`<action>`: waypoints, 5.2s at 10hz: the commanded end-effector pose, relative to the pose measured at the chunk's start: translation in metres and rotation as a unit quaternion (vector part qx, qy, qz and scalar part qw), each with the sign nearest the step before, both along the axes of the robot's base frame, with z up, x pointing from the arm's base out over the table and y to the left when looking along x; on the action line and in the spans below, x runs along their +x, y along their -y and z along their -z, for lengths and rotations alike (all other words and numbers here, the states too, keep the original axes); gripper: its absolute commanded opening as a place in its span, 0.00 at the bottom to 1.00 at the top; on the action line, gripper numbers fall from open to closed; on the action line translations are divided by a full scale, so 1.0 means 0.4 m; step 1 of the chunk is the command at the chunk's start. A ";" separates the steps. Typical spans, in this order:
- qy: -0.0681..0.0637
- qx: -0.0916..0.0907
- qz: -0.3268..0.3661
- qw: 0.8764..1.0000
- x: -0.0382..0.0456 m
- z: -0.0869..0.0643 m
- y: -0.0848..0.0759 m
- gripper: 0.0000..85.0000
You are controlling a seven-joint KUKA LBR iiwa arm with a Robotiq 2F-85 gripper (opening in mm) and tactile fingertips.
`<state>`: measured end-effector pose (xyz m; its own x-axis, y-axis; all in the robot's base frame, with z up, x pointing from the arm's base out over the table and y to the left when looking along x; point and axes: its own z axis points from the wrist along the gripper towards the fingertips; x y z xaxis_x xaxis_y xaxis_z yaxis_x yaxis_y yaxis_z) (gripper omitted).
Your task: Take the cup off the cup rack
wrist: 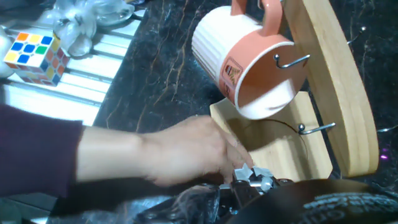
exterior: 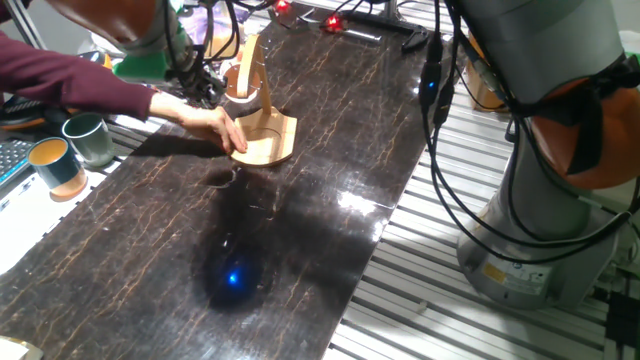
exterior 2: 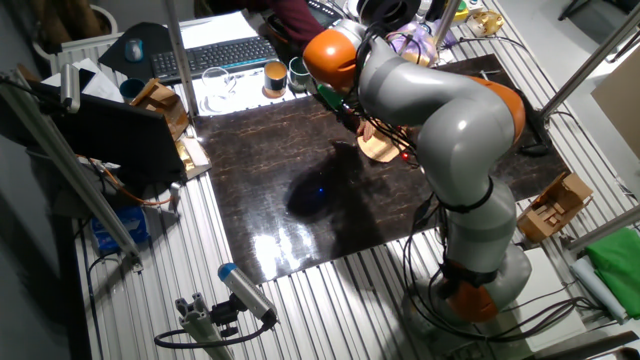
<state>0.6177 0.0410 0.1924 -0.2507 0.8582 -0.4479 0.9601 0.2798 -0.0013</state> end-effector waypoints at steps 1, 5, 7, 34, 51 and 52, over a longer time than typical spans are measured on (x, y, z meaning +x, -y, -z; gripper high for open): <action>0.004 -0.001 0.004 1.000 0.000 0.001 -0.001 0.01; 0.034 -0.022 0.022 0.999 0.001 0.003 -0.001 0.01; 0.043 -0.040 0.048 0.997 0.000 0.007 0.006 0.01; 0.020 -0.100 0.122 0.987 0.018 0.070 0.100 0.01; 0.014 -0.095 0.118 0.988 0.036 0.057 0.067 0.01; 0.009 -0.096 0.122 0.988 0.036 0.057 0.068 0.01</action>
